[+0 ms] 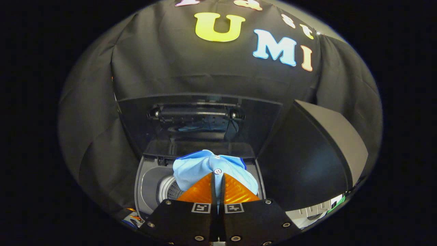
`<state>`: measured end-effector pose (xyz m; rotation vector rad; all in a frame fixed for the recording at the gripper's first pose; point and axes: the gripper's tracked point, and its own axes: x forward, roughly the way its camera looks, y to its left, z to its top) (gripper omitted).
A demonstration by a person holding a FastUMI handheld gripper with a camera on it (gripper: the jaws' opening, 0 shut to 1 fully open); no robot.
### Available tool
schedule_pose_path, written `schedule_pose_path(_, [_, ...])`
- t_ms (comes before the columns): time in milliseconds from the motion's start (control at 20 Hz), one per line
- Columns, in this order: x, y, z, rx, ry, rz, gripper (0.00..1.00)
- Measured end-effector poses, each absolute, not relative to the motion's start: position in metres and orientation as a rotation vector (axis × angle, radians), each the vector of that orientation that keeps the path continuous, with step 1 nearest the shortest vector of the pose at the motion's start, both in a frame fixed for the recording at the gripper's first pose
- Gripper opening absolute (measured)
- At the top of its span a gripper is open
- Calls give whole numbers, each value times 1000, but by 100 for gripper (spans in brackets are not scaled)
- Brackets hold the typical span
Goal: Put the clothes into the washing machine and then close the washing machine lid.
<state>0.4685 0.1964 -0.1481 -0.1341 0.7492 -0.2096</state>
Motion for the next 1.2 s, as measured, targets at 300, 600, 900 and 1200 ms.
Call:
schedule_pose_path(300, [462,204,-204,-95,859,-162,1])
schedule_pose_path(600, [455,214,-249,-138,958,-110,1])
schedule_pose_path(900, [449,222,-273,-150,1033,-74,1])
schedule_pose_path(1200, [468,252,-269,25,926,3,59])
